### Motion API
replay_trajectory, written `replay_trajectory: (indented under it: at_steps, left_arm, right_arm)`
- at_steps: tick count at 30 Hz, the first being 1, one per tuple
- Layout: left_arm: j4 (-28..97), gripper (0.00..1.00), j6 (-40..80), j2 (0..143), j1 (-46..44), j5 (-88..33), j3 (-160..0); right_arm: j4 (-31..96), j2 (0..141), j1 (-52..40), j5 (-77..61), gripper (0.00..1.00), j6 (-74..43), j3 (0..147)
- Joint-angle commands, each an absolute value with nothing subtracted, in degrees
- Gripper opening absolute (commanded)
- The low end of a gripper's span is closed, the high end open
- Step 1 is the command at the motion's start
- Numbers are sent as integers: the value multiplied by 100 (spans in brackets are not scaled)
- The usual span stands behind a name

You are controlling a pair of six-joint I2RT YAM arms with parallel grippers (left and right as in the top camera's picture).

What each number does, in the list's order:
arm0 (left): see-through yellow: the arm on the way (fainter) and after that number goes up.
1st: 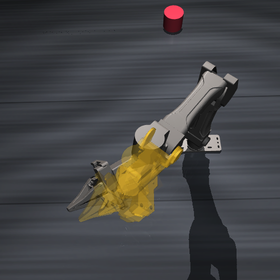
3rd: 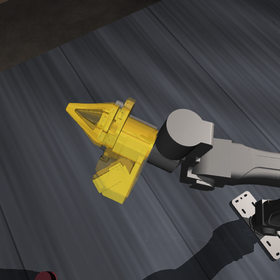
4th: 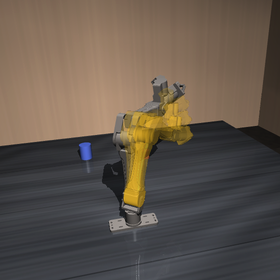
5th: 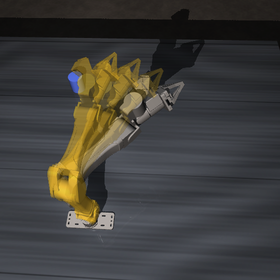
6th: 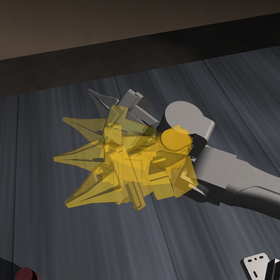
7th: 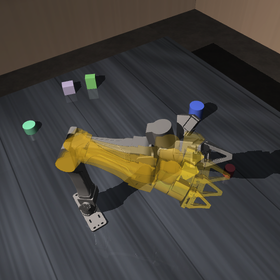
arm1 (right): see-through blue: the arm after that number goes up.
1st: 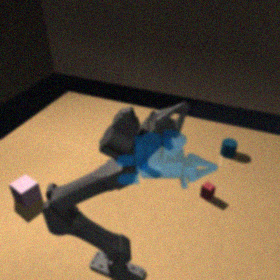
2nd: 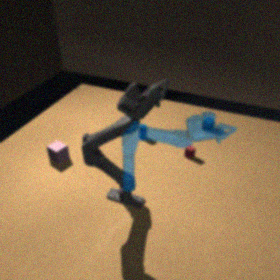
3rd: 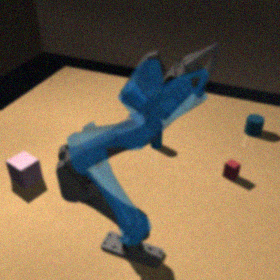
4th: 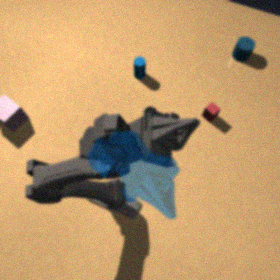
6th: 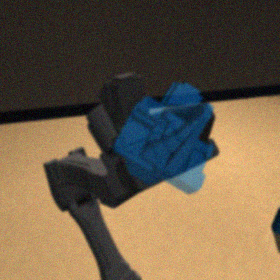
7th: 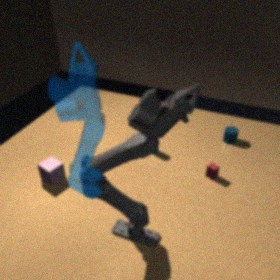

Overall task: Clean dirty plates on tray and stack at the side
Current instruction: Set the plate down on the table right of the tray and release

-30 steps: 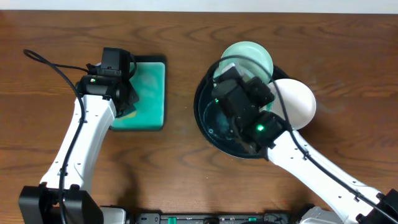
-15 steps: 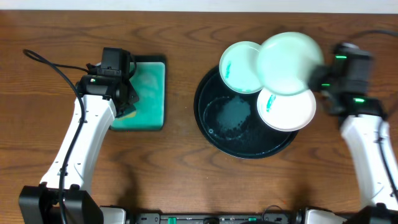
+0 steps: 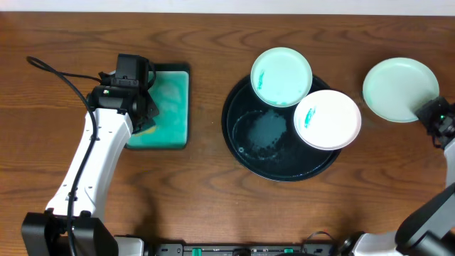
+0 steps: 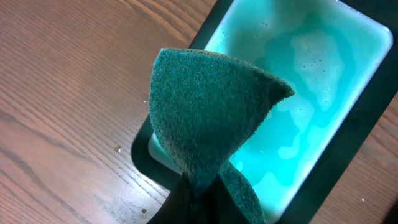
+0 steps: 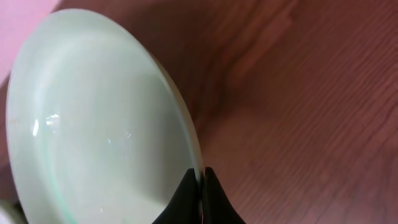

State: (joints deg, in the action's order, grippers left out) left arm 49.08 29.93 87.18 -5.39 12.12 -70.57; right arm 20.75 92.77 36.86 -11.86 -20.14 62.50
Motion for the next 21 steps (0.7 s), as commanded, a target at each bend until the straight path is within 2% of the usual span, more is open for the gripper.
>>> replay_trajectory:
  at_steps: [1,9,10,12,15,18,21]
  left_arm:
    - [4901,7,2936,8702,-515,1243,-7032]
    - [4853,7,2936,8702,-515,1243,-7032]
    - [4856,7,2936,8702,-515,1243,-7032]
    - [4856,7,2936,8702,-515,1243,-7032]
    - [4840,7,2936,8702,-517,1243,-7035]
    - [4838,7,2939,8702,-515,1243,-7035]
    - [4838,7,2939,8702,-515,1243,-7035]
  right_arm:
    - [1850,9717,3809,-1273,1,-1966,6265]
    - [1262,10425,3811,-1186,3,-1966,6265]
    - [1225,10457,3809,-1186,7,-1966,6265]
    - [1168,10464,3802,-1192,29,-1966,6265]
    - [1092,10398,3793,-1424,46,-1824,6300]
    - [1288,10204,3787,-1900,52,-1594,6543]
    - [1671,10025,3710,-2451,50,-1516,7000]
